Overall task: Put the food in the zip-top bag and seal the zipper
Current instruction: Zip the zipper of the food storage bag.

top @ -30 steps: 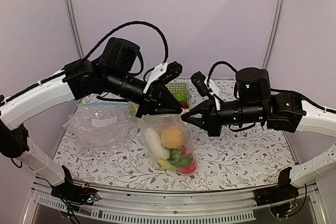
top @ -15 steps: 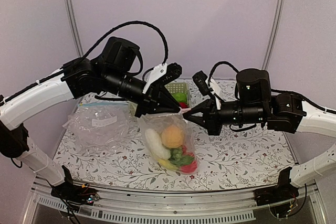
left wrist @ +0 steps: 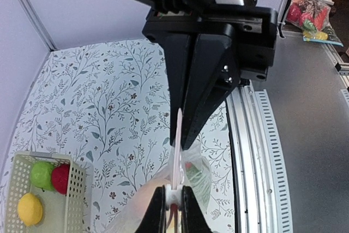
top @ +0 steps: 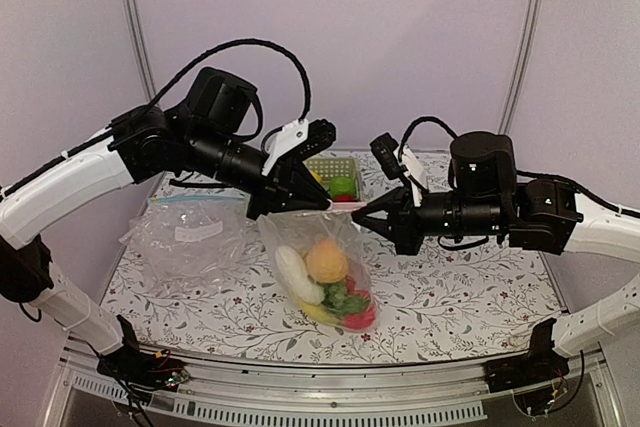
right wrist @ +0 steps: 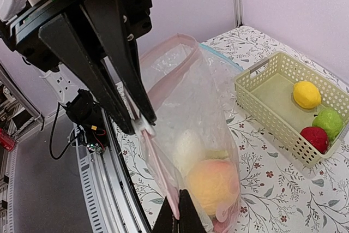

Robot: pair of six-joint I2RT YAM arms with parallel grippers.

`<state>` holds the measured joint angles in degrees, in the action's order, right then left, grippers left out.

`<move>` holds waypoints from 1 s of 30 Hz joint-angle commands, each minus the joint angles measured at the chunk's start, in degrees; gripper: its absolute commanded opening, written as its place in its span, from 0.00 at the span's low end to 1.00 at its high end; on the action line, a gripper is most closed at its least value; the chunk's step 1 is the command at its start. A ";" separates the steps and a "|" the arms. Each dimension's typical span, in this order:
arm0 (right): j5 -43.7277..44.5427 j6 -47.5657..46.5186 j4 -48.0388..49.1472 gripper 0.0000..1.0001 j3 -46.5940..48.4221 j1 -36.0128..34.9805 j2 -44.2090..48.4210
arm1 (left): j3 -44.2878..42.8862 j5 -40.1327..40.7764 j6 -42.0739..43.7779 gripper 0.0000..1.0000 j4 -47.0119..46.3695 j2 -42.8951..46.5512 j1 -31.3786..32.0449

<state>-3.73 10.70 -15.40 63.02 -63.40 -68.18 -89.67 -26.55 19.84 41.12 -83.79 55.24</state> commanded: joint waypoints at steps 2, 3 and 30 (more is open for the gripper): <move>3.15 0.98 -0.78 0.00 -0.64 1.42 2.88 | -0.25 3.25 1.01 0.00 7.99 3.08 -3.14; 3.15 0.92 -0.72 0.00 -0.72 1.35 2.84 | -0.22 3.21 1.04 0.00 8.12 3.26 -3.28; -4.92 0.33 0.37 0.00 0.19 1.43 1.29 | -10.76 -3.00 -1.05 0.65 12.77 -6.52 -0.78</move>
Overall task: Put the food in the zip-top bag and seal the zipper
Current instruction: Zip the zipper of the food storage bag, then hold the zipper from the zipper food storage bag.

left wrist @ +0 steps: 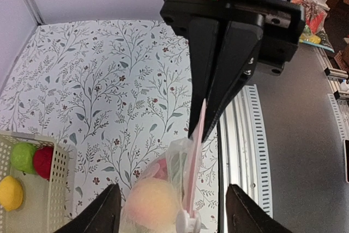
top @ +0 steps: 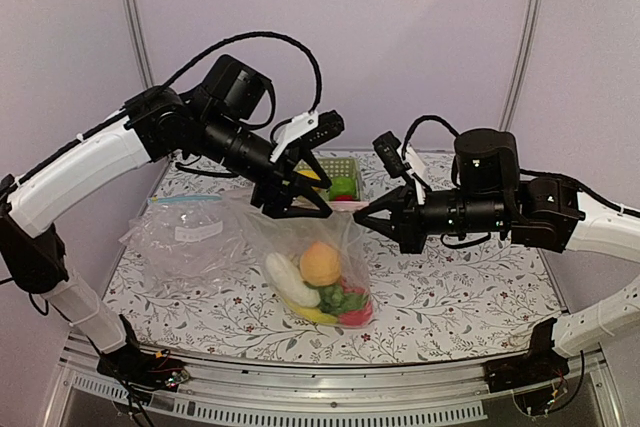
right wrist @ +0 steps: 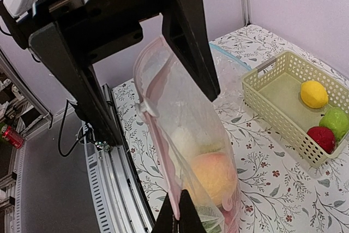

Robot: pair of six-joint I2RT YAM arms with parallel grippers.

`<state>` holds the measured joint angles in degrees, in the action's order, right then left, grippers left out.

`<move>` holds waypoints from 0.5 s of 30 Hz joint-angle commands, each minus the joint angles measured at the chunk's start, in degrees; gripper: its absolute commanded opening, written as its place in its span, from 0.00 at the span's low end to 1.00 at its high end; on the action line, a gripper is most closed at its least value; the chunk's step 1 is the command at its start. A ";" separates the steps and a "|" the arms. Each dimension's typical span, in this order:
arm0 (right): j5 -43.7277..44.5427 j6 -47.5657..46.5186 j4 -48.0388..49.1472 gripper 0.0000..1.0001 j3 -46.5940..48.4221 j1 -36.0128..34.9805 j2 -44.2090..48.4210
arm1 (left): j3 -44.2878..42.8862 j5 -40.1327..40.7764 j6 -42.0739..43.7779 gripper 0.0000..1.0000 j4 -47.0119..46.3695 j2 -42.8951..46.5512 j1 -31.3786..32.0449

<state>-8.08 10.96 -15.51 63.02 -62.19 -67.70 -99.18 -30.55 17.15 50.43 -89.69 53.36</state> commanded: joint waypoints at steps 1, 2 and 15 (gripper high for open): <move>-0.58 0.10 0.48 0.00 0.17 0.23 0.82 | -1.00 1.35 1.80 0.65 3.49 -0.60 1.19; -0.62 0.11 0.43 0.00 0.18 0.23 0.75 | -0.88 1.52 1.95 0.64 3.57 -0.61 1.21; -0.80 0.20 0.52 0.00 0.17 0.21 0.73 | 0.47 2.31 3.19 0.33 3.95 1.15 1.22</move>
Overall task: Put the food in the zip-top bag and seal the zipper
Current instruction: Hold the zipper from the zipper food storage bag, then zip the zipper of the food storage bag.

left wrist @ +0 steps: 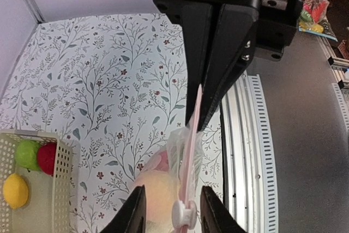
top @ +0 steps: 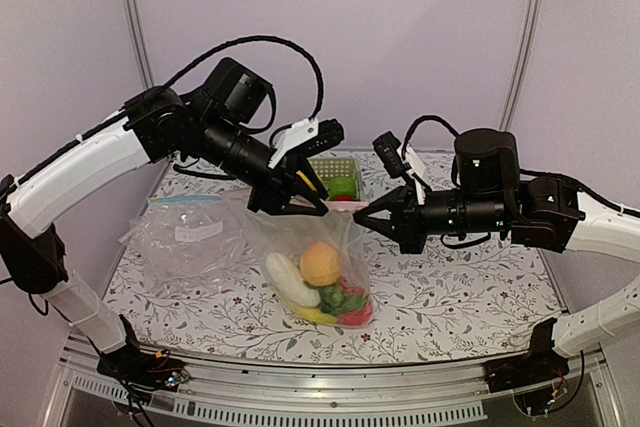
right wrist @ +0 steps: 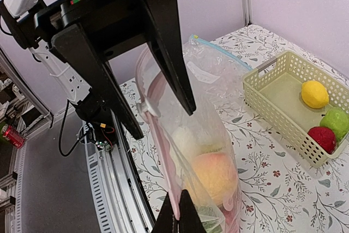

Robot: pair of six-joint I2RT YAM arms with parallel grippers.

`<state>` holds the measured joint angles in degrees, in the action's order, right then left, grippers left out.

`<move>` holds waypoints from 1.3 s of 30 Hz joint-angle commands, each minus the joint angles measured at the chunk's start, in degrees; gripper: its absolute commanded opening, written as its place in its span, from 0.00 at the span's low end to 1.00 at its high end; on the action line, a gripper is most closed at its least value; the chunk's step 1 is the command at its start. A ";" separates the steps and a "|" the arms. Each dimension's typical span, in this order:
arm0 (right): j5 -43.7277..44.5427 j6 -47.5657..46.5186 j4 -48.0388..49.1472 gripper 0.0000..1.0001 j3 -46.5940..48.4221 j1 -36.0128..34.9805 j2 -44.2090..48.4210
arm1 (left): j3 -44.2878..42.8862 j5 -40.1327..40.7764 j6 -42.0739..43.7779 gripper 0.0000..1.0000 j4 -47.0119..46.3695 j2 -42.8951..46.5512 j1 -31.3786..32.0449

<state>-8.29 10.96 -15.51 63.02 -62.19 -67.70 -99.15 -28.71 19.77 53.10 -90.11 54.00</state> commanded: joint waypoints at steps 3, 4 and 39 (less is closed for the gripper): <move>-0.51 0.20 0.49 0.00 0.08 0.25 0.82 | 0.54 0.44 0.85 0.28 1.35 1.81 0.60; -0.50 0.20 0.51 0.00 0.05 0.23 0.82 | 0.58 0.49 0.88 0.27 1.41 1.93 0.59; 19.81 4.66 -3.22 0.00 -1.04 2.70 2.81 | 1.71 6.25 2.07 0.00 2.55 2.54 0.41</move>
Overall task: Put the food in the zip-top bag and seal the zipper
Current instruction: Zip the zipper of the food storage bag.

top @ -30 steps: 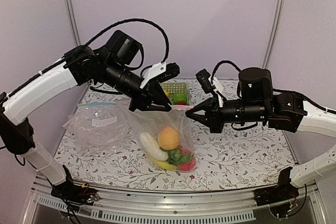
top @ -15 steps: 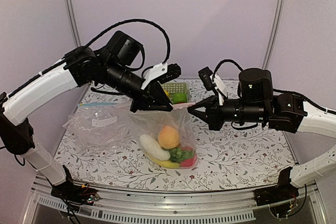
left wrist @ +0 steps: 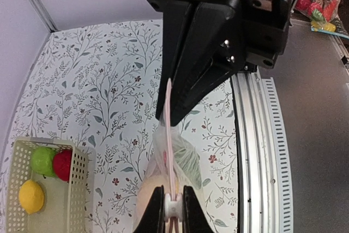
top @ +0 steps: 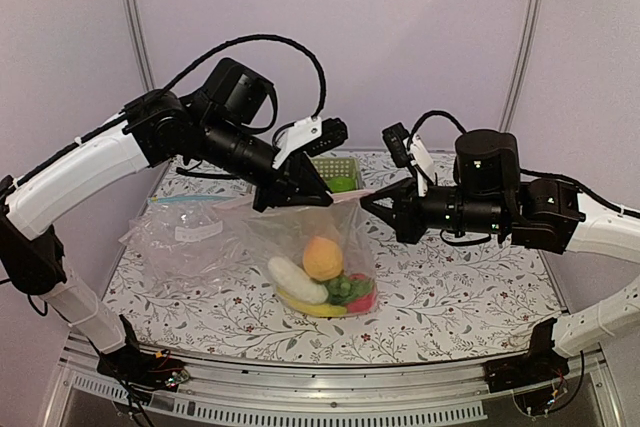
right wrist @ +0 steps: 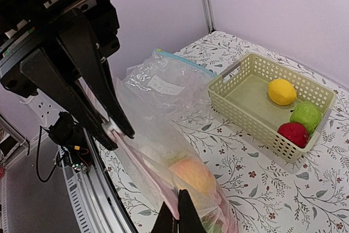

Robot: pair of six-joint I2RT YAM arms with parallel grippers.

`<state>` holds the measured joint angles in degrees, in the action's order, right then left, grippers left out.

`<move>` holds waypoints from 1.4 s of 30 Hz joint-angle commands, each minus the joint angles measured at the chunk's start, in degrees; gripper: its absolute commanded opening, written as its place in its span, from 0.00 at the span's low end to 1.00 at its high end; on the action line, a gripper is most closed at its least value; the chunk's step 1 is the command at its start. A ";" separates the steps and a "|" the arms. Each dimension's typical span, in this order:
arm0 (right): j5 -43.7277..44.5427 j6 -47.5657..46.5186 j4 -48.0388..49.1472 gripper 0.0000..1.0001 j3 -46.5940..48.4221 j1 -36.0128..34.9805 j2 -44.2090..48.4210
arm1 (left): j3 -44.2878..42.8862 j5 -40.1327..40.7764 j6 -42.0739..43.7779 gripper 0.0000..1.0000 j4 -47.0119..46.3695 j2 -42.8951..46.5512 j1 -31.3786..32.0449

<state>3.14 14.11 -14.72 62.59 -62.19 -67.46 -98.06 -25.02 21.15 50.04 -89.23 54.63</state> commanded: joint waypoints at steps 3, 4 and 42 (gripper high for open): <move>9.50 1.68 -4.53 0.00 -0.61 2.94 2.83 | 0.67 3.88 0.86 0.00 5.75 1.84 -0.38; 9.90 1.75 -4.71 0.00 -0.61 3.03 2.94 | 0.74 4.25 0.93 0.00 5.77 1.90 -0.47; 6.48 0.80 -8.16 0.00 -2.82 7.35 8.62 | 4.41 3.81 -0.33 0.00 5.27 3.00 -1.85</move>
<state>2.96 14.50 -17.23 60.66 -58.81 -63.00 -94.89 -23.38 21.37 43.92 -89.23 54.74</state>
